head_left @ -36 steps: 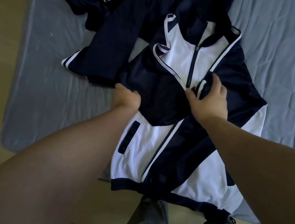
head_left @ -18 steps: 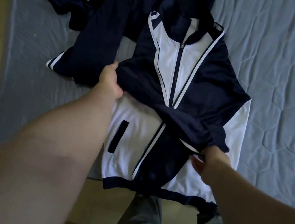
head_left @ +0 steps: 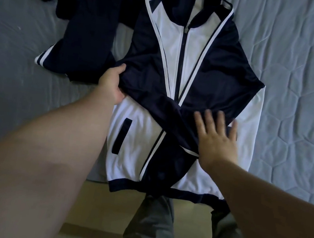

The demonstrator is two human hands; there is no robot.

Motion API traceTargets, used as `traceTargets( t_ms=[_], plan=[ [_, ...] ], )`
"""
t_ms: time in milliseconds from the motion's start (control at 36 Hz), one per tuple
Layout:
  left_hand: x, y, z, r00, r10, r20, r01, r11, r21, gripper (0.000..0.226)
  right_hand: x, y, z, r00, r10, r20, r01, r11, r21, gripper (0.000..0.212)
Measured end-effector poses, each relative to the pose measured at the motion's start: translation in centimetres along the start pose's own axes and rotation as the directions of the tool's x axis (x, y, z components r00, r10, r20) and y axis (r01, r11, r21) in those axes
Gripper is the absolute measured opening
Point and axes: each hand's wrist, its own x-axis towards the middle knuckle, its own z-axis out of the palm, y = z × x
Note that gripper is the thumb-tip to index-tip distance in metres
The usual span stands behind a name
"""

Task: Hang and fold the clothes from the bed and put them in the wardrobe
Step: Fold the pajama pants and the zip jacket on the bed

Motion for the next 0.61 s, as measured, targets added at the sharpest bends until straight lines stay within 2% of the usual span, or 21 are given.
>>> traceTargets(
  t_ms=[28, 83, 139, 194, 222, 278, 361, 417, 472, 528, 611],
  plan=[
    [-0.2, -0.1, 0.1, 1.0, 0.001, 0.011, -0.001, 1.0, 0.013, 0.023, 0.3, 0.1, -0.2, 0.996, -0.085, 0.034, 0.087, 0.995, -0.043, 0.117],
    [-0.4, -0.3, 0.3, 1.0, 0.006, 0.004, -0.006, 1.0, 0.029, 0.025, 0.8, 0.0, -0.6, 0.992, -0.107, 0.073, 0.113, 0.991, -0.077, 0.111],
    [-0.5, -0.5, 0.3, 0.999, 0.024, -0.026, -0.024, 0.999, 0.025, 0.04, 1.2, 0.3, -1.3, 0.996, -0.066, 0.059, 0.068, 0.997, -0.036, 0.087],
    [-0.4, -0.6, 0.3, 0.999, 0.035, -0.04, -0.034, 0.999, 0.026, 0.054, 1.6, 0.8, -1.9, 0.996, -0.062, 0.064, 0.062, 0.998, 0.005, 0.05],
    [-0.4, -0.7, 0.3, 0.998, 0.035, -0.046, -0.034, 0.999, 0.03, 0.058, 1.7, 1.2, -2.4, 0.994, -0.07, 0.08, 0.068, 0.997, 0.018, 0.042],
    [-0.4, -0.7, 0.3, 0.997, 0.038, -0.064, -0.036, 0.999, 0.038, 0.066, 1.8, 2.1, -3.5, 0.997, -0.074, 0.028, 0.074, 0.997, 0.013, 0.04],
    [-0.7, -0.8, 0.3, 0.996, 0.043, -0.081, -0.041, 0.999, 0.026, 0.078, 0.7, 3.5, -4.5, 0.991, -0.065, -0.114, 0.043, 0.983, -0.178, 0.046],
    [-0.9, -0.9, 0.4, 0.996, 0.043, -0.082, -0.042, 0.999, 0.006, 0.087, -1.0, 3.7, -4.1, 0.989, -0.1, -0.107, 0.072, 0.968, -0.241, 0.053],
    [-1.1, -0.8, 0.3, 0.995, 0.046, -0.093, -0.046, 0.999, 0.008, 0.091, -3.1, 2.8, -2.7, 0.988, -0.156, -0.015, 0.151, 0.972, -0.182, 0.056],
    [-1.1, -1.0, 0.3, 0.993, 0.039, -0.108, -0.035, 0.999, 0.036, 0.091, -5.0, 1.3, -0.7, 0.969, -0.2, 0.148, 0.208, 0.977, -0.04, 0.061],
    [-1.0, -1.6, 0.4, 0.988, 0.083, -0.13, -0.07, 0.992, 0.103, 0.095, -6.7, -1.1, 1.9, 0.893, -0.251, 0.373, 0.205, 0.966, 0.159, 0.068]
  ],
)
